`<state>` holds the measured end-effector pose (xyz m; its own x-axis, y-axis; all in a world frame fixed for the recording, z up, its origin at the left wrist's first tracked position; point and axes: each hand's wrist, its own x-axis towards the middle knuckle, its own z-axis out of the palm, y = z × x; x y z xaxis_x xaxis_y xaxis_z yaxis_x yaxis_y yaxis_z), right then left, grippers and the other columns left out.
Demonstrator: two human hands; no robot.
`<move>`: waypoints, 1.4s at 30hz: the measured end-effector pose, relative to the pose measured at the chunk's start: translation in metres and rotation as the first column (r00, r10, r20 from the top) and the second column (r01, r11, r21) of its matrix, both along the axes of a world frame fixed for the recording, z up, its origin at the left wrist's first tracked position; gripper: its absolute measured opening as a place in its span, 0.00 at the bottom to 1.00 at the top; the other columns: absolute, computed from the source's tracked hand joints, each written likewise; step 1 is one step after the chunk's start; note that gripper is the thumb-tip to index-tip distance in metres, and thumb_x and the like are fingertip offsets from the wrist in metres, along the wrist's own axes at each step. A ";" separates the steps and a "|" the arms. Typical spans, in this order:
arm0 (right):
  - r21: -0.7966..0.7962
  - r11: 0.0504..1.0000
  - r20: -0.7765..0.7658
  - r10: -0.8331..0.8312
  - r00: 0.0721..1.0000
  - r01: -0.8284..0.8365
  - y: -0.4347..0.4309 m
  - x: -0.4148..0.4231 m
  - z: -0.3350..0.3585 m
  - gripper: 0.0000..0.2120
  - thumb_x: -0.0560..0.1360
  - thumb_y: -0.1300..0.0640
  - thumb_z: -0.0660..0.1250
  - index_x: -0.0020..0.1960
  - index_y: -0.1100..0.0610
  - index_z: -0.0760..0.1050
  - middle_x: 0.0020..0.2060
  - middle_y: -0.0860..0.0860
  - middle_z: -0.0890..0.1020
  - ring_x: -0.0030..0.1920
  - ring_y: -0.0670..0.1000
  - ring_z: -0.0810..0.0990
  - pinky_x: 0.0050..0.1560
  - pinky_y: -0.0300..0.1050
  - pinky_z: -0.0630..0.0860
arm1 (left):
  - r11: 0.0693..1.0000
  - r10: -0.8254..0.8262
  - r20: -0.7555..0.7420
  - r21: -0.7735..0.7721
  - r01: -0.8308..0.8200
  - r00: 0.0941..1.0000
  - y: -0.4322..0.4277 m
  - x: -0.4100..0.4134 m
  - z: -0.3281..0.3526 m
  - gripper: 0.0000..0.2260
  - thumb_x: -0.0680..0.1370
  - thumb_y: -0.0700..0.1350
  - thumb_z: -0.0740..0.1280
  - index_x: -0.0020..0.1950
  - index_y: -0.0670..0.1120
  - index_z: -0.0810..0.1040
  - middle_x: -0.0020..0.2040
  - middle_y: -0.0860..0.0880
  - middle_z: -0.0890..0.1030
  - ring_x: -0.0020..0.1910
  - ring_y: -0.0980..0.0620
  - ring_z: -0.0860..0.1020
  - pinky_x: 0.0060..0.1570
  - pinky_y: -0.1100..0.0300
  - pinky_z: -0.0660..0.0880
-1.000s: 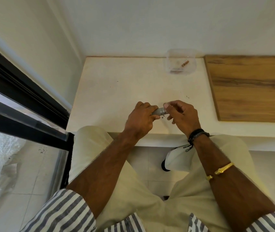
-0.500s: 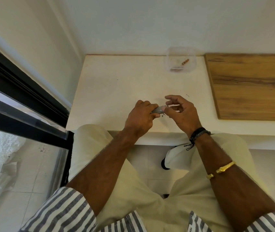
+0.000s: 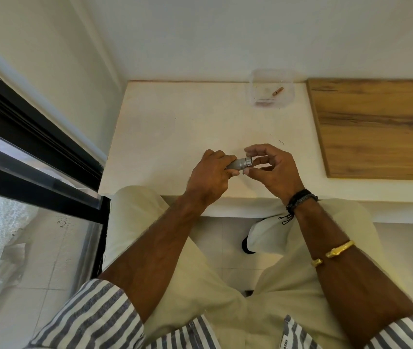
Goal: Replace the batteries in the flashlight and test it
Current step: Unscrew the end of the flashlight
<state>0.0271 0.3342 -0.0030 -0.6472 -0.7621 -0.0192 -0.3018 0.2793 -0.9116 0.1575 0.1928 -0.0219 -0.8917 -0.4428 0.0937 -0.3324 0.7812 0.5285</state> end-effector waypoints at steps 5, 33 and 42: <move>0.077 0.991 0.045 -0.116 0.992 0.112 -0.002 0.003 -0.005 0.14 0.76 0.45 0.72 0.54 0.54 0.83 0.41 0.50 0.86 0.33 0.44 0.83 0.31 0.41 0.79 | 1.000 -0.013 0.001 0.001 0.013 1.000 0.002 0.000 0.001 0.13 0.81 0.48 0.64 0.64 0.47 0.77 0.54 0.48 0.80 0.51 0.54 0.66 0.49 0.58 0.68; 0.043 0.996 0.079 -0.082 0.993 0.079 -0.003 0.005 -0.004 0.18 0.72 0.46 0.77 0.60 0.49 0.81 0.51 0.48 0.85 0.45 0.47 0.86 0.39 0.43 0.84 | 1.000 -0.009 0.001 0.022 0.009 1.000 0.002 0.002 0.002 0.11 0.81 0.47 0.64 0.62 0.47 0.78 0.51 0.47 0.80 0.51 0.52 0.68 0.49 0.53 0.73; 0.026 0.998 -0.036 -0.061 0.998 0.062 -0.001 0.003 -0.007 0.10 0.75 0.56 0.76 0.55 0.56 0.84 0.43 0.52 0.86 0.39 0.49 0.84 0.41 0.45 0.84 | 1.000 -0.013 0.007 0.023 0.013 1.000 0.002 0.001 0.000 0.11 0.81 0.47 0.63 0.61 0.47 0.78 0.50 0.48 0.80 0.50 0.52 0.68 0.48 0.56 0.70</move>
